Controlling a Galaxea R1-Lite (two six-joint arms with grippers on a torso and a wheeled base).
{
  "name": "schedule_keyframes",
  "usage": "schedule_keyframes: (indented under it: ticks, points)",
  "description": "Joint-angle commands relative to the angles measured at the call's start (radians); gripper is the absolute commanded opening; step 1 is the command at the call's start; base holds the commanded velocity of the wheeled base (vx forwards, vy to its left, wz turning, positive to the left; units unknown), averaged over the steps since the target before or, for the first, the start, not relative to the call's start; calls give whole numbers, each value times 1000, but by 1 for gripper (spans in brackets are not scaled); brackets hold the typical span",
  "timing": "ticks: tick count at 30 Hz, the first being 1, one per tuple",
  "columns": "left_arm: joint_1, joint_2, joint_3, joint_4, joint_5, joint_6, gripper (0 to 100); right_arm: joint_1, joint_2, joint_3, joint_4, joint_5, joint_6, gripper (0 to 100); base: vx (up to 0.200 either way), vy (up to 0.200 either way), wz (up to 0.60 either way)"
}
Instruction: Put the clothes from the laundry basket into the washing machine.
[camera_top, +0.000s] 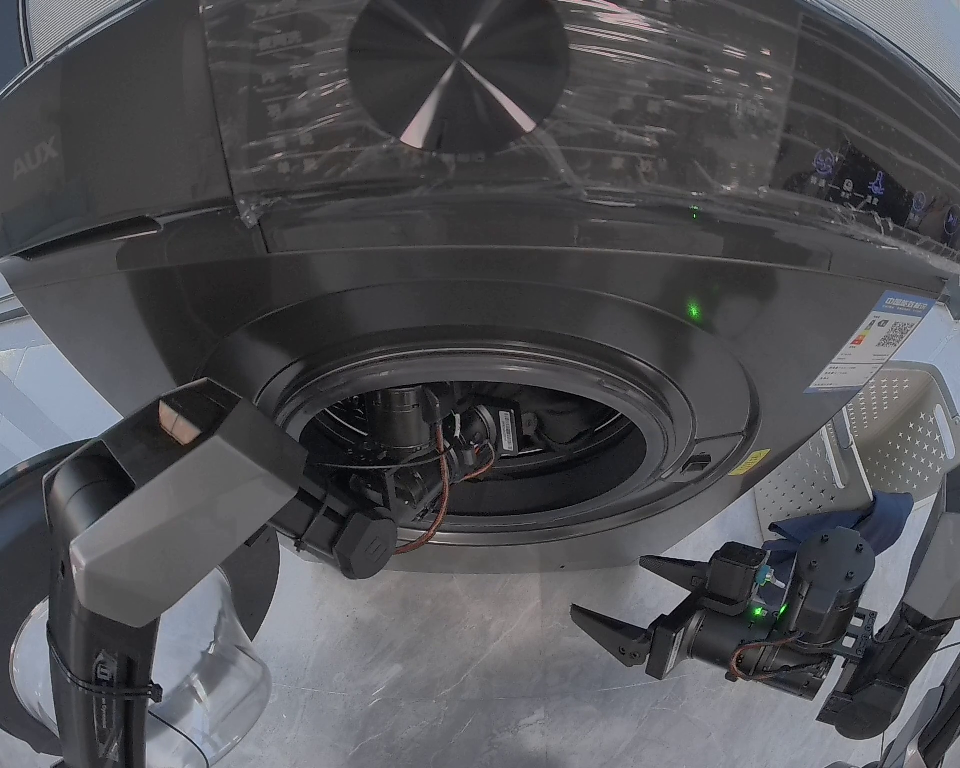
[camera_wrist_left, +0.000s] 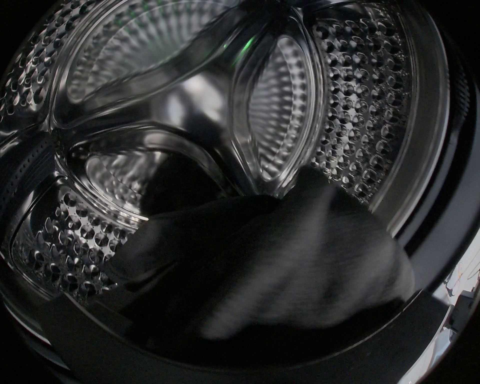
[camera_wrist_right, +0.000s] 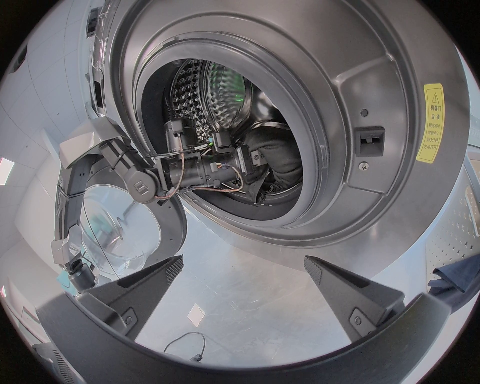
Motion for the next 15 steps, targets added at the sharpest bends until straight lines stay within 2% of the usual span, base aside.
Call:
schedule_keyframes:
  ticks: [1,4,9,12,13,15]
  points:
    - [13,119,-194,0,75,-5,0,2,3,1,-1,0,1,100,0,0,0]
    - [45,151,-278,-4,113,-14,0,2,2,1,-1,0,1,100,0,0,0]
    - [53,146,-290,-18,115,-29,0,1,7,1,-1,2,1,100,0,0,0]
    - [51,140,-270,-20,115,-28,0,2,8,1,-1,2,1,100,0,0,0]
    - [47,133,-255,-20,112,-28,100,2,8,1,-1,2,1,100,0,0,0]
    - [41,117,-243,-16,110,-29,100,2,8,1,-1,2,1,100,0,0,0]
